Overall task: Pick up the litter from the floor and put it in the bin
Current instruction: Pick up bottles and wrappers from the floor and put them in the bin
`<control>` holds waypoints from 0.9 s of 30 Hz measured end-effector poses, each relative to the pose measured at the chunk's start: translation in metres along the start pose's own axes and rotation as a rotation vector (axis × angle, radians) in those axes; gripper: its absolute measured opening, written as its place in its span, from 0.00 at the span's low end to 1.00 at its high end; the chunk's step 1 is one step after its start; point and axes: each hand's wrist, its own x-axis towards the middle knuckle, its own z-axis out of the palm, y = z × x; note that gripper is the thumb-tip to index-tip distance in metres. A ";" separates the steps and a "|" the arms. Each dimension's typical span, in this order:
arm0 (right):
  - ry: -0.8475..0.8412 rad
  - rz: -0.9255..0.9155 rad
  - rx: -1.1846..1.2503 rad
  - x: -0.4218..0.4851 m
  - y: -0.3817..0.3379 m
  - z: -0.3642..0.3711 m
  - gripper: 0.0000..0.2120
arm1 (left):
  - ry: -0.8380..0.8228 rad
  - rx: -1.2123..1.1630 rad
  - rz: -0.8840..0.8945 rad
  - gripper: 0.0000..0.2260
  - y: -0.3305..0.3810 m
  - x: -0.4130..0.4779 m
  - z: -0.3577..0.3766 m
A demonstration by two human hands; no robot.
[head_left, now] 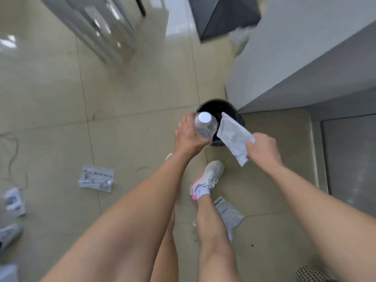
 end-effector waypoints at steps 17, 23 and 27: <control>-0.008 -0.004 0.026 0.243 0.039 0.158 0.11 | -0.027 0.095 -0.047 0.49 -0.135 0.180 0.226; -0.001 0.027 0.059 0.196 0.017 0.117 0.11 | -0.137 -0.011 -0.017 0.46 -0.119 0.148 0.163; 0.018 0.056 0.083 0.130 -0.004 0.065 0.12 | -0.200 0.054 0.047 0.44 -0.076 0.109 0.083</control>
